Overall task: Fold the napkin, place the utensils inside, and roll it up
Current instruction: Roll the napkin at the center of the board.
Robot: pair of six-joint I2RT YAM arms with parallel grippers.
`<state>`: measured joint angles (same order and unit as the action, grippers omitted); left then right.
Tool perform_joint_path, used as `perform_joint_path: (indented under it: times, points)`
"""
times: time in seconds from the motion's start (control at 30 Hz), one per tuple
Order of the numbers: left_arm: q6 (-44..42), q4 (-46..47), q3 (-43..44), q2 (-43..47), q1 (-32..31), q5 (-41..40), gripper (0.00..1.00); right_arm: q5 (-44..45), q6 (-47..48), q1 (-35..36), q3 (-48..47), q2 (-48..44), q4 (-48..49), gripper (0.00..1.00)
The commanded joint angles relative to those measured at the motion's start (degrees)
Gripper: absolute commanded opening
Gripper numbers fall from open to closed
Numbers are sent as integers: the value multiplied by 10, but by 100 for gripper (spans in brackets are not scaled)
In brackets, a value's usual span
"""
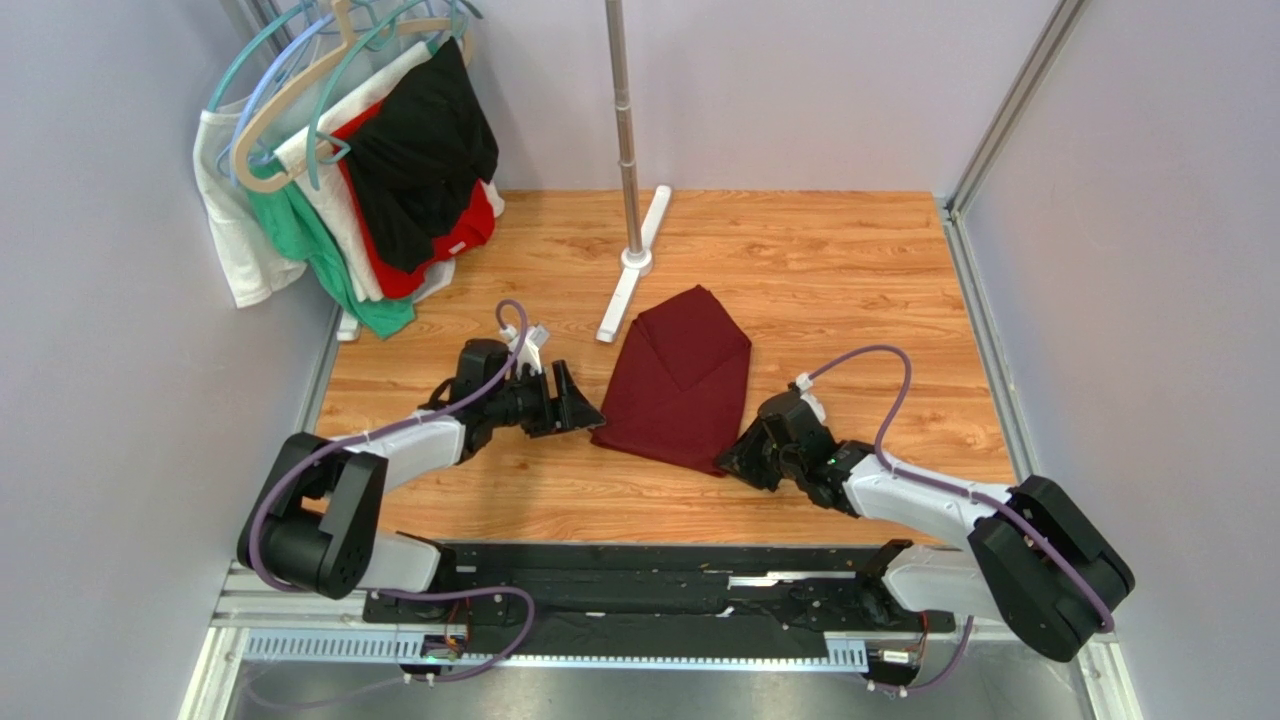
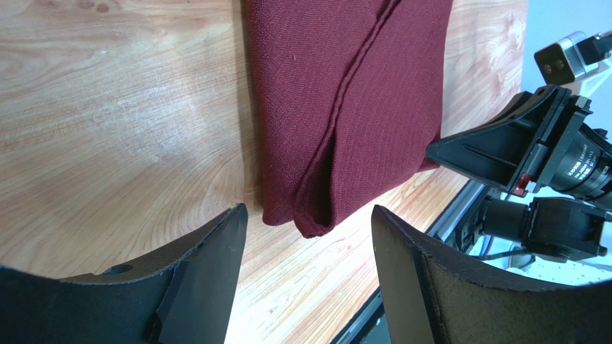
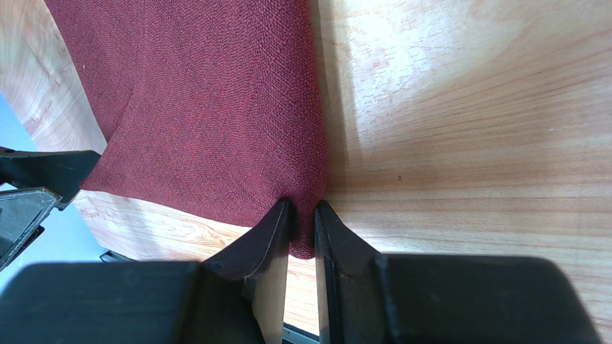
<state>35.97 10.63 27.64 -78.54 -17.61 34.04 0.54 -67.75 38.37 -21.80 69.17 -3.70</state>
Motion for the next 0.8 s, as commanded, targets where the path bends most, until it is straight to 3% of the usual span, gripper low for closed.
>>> perform_joint_path:
  times: [0.0,0.57,0.77]
  points:
    - [3,40,-7,-10,-4,22,73,28,7,-5,-3,10,-29,21]
    - [-10,67,14,-97,-34,11,69,30,9,-8,-2,6,-32,20]
    - [-11,71,24,-116,-38,5,60,29,11,-9,-2,7,-32,20]
